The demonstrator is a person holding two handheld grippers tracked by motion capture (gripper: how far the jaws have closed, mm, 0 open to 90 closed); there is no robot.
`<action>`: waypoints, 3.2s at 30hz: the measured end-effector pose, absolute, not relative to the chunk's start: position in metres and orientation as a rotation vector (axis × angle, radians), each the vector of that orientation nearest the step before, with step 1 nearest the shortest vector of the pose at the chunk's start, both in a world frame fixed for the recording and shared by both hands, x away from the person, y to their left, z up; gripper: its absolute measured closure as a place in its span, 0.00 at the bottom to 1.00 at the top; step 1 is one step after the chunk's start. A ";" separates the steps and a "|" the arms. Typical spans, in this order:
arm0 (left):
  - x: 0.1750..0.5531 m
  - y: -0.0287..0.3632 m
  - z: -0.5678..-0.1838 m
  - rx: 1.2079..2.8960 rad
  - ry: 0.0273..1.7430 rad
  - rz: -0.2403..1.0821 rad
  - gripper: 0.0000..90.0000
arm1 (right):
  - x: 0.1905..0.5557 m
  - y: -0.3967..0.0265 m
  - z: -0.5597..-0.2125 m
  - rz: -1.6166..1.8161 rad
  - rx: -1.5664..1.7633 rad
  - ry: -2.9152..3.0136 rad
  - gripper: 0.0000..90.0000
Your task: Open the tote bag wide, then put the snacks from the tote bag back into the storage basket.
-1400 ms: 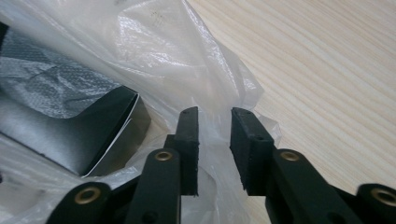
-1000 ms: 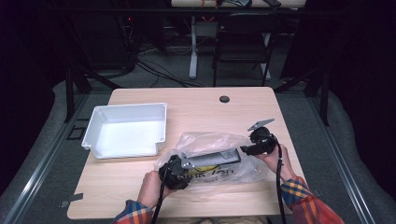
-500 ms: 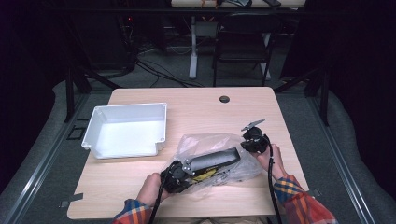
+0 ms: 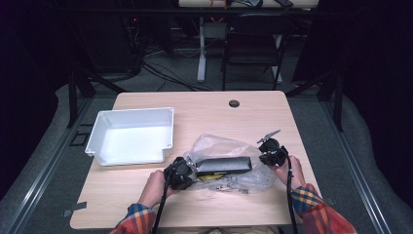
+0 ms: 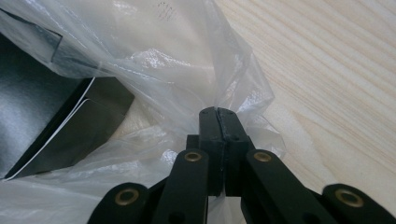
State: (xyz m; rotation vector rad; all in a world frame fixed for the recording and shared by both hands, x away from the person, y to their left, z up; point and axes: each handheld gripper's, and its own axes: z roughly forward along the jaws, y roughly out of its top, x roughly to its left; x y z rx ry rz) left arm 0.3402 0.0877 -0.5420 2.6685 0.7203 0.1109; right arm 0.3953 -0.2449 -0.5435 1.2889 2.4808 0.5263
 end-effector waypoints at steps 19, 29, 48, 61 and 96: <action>0.361 0.071 -0.493 2.394 0.975 0.598 0.73 | 0.395 -0.243 -0.542 0.554 1.275 2.483 1.00; 0.379 0.069 -0.520 2.477 1.096 0.568 0.80 | 0.397 -0.244 -0.543 0.553 1.248 2.460 0.99; 0.345 0.084 -0.463 2.479 0.743 0.275 0.41 | 0.386 -0.267 -0.500 0.827 1.170 2.475 0.53; 0.363 0.080 -0.459 2.457 0.623 0.200 0.28 | 0.374 -0.287 -0.478 0.988 1.163 2.450 0.19; 0.397 0.019 -0.502 2.708 0.268 0.077 0.47 | 0.362 -0.320 -0.486 0.895 1.197 2.470 0.20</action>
